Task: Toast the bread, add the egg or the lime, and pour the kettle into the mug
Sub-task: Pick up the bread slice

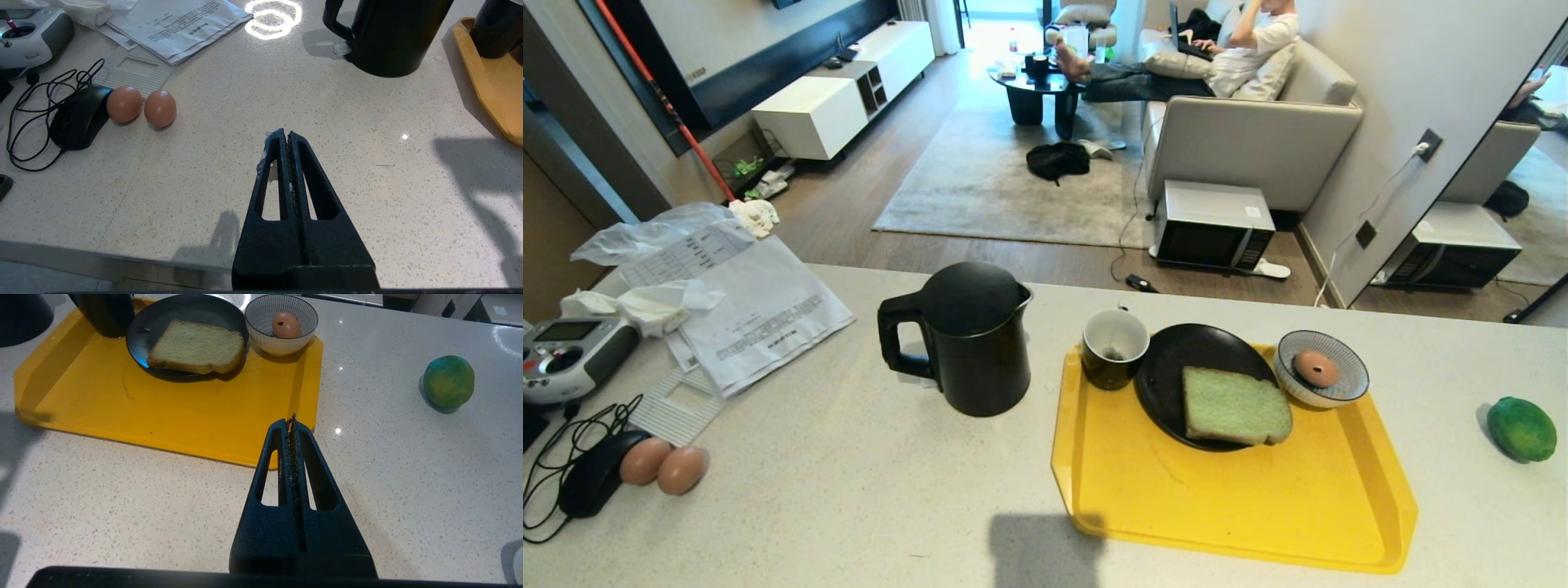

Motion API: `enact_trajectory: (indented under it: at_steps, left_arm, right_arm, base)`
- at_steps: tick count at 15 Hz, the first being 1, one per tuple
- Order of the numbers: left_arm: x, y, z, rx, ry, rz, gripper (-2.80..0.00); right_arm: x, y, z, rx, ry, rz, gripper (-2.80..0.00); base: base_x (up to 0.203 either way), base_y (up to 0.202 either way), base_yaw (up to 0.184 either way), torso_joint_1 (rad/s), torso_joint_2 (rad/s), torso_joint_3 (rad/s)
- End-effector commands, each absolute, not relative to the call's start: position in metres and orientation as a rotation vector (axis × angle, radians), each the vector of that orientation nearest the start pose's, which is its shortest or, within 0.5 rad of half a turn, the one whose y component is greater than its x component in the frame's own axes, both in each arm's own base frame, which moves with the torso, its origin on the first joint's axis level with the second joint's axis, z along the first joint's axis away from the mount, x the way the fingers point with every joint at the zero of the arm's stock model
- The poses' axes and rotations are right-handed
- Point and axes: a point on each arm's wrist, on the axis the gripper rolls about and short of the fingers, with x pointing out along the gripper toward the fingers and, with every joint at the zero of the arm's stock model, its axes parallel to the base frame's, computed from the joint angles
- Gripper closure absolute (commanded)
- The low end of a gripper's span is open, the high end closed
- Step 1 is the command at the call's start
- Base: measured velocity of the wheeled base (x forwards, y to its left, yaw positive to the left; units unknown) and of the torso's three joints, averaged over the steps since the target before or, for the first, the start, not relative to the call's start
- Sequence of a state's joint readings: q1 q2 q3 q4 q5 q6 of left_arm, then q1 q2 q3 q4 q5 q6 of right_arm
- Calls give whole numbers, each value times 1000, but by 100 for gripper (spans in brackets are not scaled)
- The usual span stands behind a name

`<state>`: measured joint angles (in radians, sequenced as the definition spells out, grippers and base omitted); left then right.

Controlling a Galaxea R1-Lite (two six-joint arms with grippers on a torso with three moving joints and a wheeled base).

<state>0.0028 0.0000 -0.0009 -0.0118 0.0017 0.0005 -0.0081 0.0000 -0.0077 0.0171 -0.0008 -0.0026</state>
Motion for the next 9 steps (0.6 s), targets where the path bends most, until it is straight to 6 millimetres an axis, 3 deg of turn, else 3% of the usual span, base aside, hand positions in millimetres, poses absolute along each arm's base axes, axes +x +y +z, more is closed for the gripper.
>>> enact_trajectory:
  at_steps: [1,9]
  left_arm:
    - [-23,0,77,0,-12,6,0]
    - [-23,0,77,5,-14,6,0]
  right_arm:
    - [-23,0,75,-5,13,-8,0]
    - [-23,0,76,-5,12,-9,0]
  base:
    - [0,0,0,0,0,0]
    - [0,0,0,0,0,0]
